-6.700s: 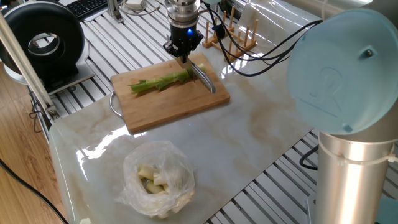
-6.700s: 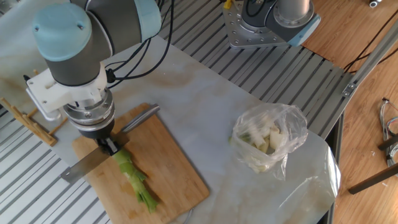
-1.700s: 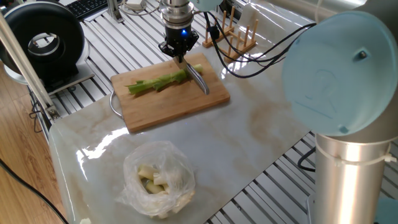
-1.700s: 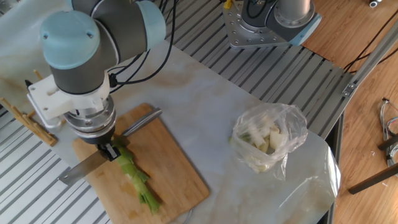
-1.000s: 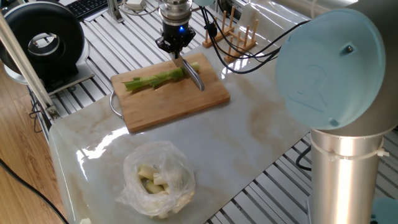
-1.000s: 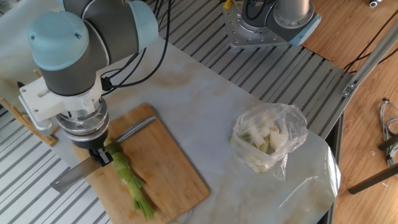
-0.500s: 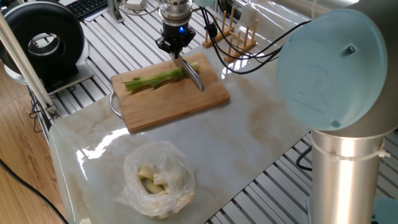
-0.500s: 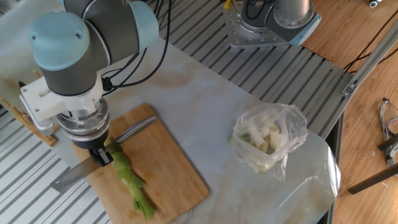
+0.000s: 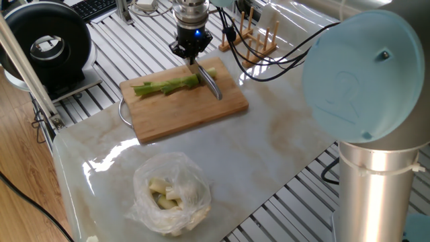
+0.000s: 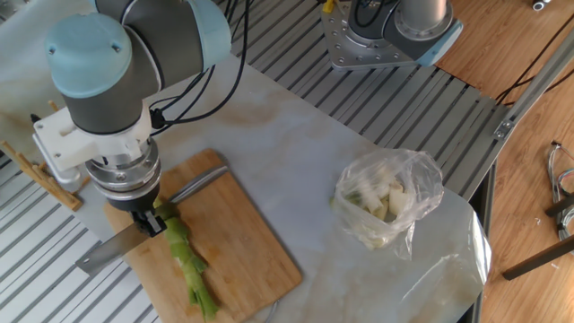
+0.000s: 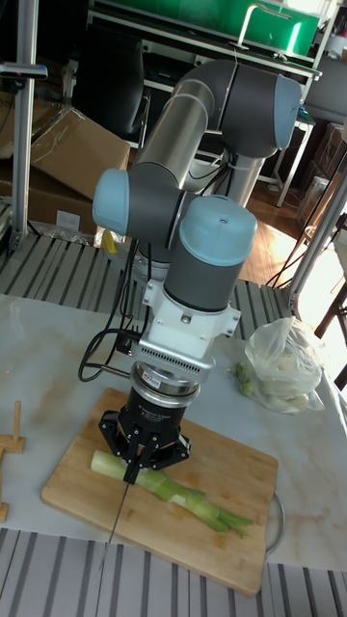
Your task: Chop the scallions
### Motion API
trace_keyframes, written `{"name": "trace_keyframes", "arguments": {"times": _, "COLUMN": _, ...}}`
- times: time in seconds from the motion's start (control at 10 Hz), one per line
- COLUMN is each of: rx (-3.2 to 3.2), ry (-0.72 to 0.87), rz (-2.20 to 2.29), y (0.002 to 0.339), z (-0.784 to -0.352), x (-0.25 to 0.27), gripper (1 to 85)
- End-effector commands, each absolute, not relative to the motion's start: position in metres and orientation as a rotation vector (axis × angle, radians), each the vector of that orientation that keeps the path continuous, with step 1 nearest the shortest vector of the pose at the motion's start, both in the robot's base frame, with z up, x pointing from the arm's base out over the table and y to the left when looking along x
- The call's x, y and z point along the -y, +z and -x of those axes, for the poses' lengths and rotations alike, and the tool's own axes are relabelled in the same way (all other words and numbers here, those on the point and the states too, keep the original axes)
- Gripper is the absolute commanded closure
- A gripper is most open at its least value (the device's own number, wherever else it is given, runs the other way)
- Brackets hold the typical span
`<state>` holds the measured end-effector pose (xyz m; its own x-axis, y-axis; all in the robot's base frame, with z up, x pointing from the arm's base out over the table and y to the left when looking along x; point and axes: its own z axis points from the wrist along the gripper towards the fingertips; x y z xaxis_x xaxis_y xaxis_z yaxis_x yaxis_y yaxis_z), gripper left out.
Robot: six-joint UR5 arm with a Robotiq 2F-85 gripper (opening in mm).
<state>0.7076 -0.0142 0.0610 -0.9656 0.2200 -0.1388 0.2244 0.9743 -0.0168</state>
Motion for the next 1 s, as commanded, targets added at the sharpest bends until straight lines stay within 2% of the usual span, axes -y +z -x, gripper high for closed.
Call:
{"name": "trace_keyframes", "arguments": {"times": 0.0, "rx": -2.997, "ry": -0.039, "rz": -0.363, "y": 0.067, "z": -0.698, "x": 0.008, "gripper": 84.7}}
{"name": "trace_keyframes", "arguments": {"times": 0.2, "rx": -3.016, "ry": -0.031, "rz": -0.376, "y": 0.079, "z": -0.69, "x": -0.001, "gripper": 84.7}}
{"name": "trace_keyframes", "arguments": {"times": 0.9, "rx": -2.999, "ry": -0.056, "rz": -0.349, "y": 0.074, "z": -0.694, "x": 0.007, "gripper": 84.7}}
